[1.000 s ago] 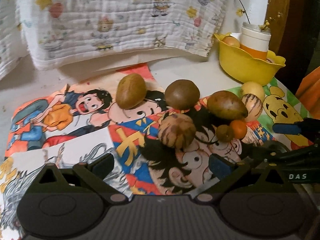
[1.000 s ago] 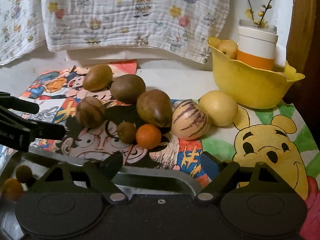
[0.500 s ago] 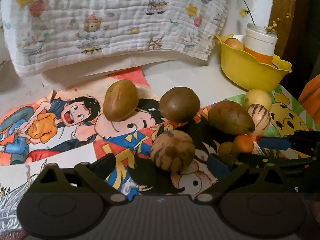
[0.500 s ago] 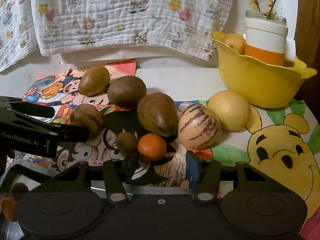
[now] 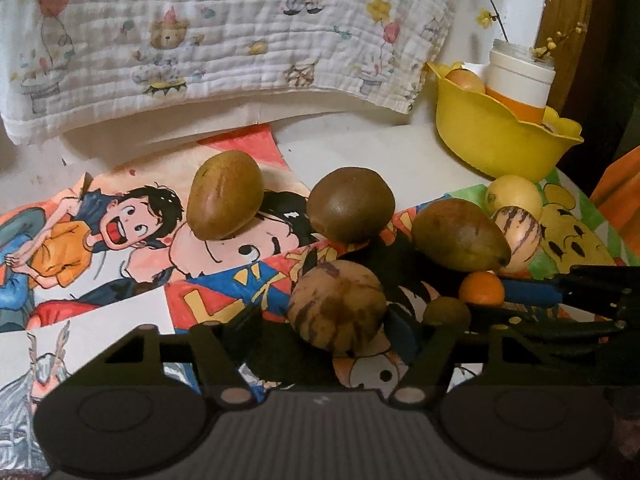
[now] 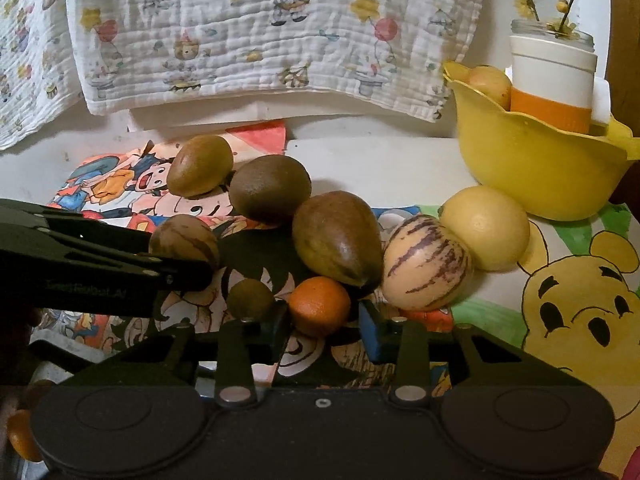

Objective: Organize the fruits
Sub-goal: 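Grasp a striped pepino with the left tool while the right tool grasps a small orange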

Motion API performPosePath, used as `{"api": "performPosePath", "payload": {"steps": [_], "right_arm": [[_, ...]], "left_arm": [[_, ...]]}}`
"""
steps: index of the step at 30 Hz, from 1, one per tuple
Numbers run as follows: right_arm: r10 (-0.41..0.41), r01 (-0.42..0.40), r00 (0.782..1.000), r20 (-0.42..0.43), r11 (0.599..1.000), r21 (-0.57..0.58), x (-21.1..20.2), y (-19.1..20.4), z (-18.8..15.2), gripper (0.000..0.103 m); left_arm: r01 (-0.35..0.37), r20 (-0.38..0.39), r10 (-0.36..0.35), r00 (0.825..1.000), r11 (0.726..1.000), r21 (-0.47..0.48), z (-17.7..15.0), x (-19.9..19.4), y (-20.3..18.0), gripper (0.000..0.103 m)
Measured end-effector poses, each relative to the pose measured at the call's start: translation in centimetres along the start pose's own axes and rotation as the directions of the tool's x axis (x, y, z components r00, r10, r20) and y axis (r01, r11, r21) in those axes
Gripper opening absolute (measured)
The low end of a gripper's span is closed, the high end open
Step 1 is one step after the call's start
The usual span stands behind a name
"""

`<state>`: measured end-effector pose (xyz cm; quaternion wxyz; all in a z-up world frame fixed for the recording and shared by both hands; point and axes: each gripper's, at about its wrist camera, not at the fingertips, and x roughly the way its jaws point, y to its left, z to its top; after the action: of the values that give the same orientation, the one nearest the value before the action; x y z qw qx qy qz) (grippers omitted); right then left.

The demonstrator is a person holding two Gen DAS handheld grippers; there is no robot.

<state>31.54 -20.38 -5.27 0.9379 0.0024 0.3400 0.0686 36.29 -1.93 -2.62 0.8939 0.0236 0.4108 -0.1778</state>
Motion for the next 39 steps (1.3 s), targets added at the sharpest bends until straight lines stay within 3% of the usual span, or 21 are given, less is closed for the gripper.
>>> {"api": "performPosePath", "payload": {"steps": [9,17,29,39], "right_arm": [[-0.003,0.003,1.000,0.010,1.000,-0.018,0.1,0.4,0.0,0.035],[0.008,-0.008,1.000,0.011,1.000,0.001,-0.3,0.3,-0.3,0.035],[0.029,-0.030,0.997,0.074,1.000,0.010,-4.0,0.7,-1.1,0.035],[0.061,-0.060,0.990,0.126,0.998,-0.011,-8.4,1.7,-2.9,0.035]], "left_arm": [[0.033,0.000,-0.033,0.999,0.999,-0.004,0.4,0.6,-0.2,0.058],[0.035,0.000,-0.035,0.999,0.999,-0.015,-0.2,-0.2,-0.1,0.056],[0.014,0.052,-0.014,0.999,1.000,-0.008,-1.2,-4.5,-1.3,0.056],[0.001,0.085,0.001,0.996,1.000,-0.025,-3.9,-9.1,-2.3,0.056]]}}
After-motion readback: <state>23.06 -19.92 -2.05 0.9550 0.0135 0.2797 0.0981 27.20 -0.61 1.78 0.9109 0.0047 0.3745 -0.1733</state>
